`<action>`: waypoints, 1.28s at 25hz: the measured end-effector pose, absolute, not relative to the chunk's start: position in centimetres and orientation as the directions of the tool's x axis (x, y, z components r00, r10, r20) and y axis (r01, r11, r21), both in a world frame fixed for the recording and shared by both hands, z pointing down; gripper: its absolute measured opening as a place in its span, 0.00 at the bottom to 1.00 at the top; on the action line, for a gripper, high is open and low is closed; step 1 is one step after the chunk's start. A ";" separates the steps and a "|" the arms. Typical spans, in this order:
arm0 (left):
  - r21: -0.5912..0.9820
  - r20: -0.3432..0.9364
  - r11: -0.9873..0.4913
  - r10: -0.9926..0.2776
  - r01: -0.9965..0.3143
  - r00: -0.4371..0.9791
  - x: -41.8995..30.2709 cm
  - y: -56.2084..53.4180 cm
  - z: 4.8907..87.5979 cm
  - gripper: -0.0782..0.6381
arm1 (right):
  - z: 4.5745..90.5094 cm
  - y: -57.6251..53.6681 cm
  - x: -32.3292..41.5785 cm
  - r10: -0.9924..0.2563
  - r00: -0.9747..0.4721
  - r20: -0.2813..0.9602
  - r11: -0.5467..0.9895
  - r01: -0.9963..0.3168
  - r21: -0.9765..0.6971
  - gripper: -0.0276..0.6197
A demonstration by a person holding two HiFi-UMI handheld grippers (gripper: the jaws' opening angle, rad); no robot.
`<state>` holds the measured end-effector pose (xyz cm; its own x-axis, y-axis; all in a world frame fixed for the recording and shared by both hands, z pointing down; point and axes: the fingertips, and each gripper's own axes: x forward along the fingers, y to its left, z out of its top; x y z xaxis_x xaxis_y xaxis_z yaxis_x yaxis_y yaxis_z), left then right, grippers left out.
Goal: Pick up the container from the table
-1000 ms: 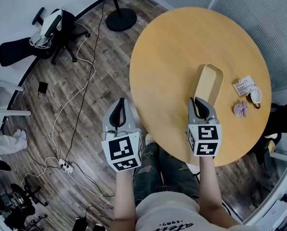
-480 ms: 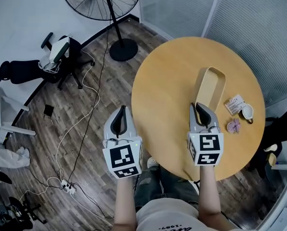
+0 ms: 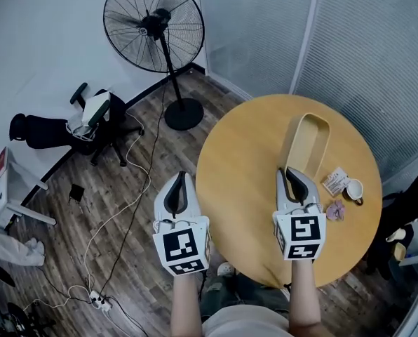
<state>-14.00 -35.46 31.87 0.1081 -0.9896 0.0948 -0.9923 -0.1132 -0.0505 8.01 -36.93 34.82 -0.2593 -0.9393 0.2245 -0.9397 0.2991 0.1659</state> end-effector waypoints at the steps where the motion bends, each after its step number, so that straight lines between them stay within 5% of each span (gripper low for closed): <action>1: -0.052 0.083 -0.114 -0.990 -0.992 0.109 -14.0 -35.4 31.3 0.11 | 34.1 -36.8 7.9 -0.942 -0.261 0.212 0.298 -0.940 0.167 0.12; 14: -0.071 -0.027 -0.115 -0.993 -0.991 0.117 -14.3 -34.6 26.2 0.11 | 27.9 -35.8 8.1 -0.963 -0.261 0.067 0.269 -0.945 0.188 0.12; 32: -0.078 -0.050 -0.124 -0.991 -0.989 0.128 -13.3 -34.7 25.1 0.11 | 27.1 -35.8 9.6 -0.968 -0.247 0.035 0.250 -0.953 0.173 0.12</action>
<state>-13.27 -34.66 25.07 0.1279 -0.9905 -0.0496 -0.9892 -0.1238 -0.0782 9.57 -35.76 27.08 -0.2473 -0.9683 0.0352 -0.9527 0.2496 0.1732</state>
